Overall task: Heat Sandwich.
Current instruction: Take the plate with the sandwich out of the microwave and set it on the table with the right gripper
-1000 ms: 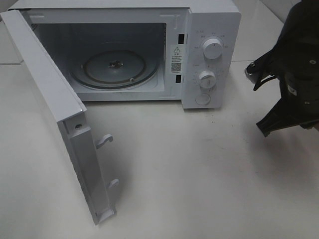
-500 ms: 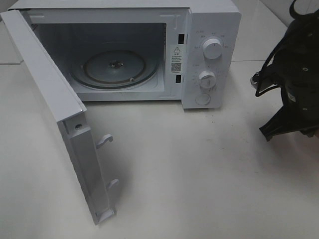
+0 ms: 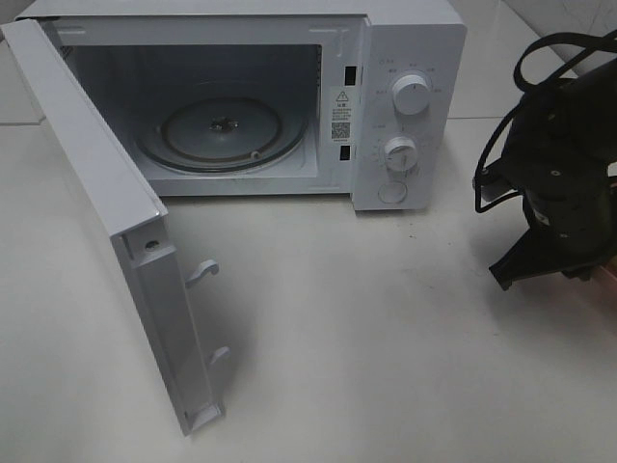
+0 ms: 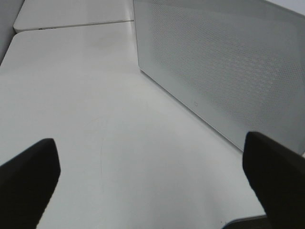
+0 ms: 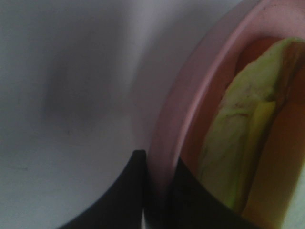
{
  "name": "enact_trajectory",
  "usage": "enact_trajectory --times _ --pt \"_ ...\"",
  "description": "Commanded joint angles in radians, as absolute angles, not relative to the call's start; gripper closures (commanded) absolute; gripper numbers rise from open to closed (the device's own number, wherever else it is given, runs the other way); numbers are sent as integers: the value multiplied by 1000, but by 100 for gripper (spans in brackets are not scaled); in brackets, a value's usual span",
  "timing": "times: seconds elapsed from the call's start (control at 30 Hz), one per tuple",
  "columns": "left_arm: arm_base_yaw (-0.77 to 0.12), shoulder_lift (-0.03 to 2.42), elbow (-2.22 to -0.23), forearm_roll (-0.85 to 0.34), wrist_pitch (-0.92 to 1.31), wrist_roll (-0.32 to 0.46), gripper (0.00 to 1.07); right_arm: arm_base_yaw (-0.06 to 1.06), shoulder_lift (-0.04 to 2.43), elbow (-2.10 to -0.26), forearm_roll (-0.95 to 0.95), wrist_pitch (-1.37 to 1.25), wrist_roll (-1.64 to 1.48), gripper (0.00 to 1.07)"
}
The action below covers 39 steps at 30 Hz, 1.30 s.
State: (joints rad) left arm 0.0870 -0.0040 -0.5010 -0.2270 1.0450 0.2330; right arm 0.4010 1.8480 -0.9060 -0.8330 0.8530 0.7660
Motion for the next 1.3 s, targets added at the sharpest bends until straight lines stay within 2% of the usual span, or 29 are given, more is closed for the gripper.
enact_trajectory --times 0.03,0.9,1.03,1.13,1.17,1.2,1.23,1.3 --pt "87 -31 -499 -228 1039 228 5 396 1879 -909 -889 851 804 106" --pt "87 -31 -499 -228 1039 228 5 396 2014 -907 -941 792 897 100" --pt "87 -31 -499 -228 1039 228 5 396 2014 -907 -937 796 896 95" --pt "87 -31 -499 -228 1039 228 5 396 2013 -907 -916 800 880 85" --pt "87 -31 -499 -228 1039 228 5 396 2013 -907 -916 800 880 85" --pt "87 -31 -499 -228 1039 228 5 396 2013 -907 -904 801 868 81" --pt "87 -31 -499 -228 1039 228 5 396 2012 -907 -881 801 839 72" --pt "87 -31 -499 -228 1039 228 5 396 2008 -907 -866 801 822 68"
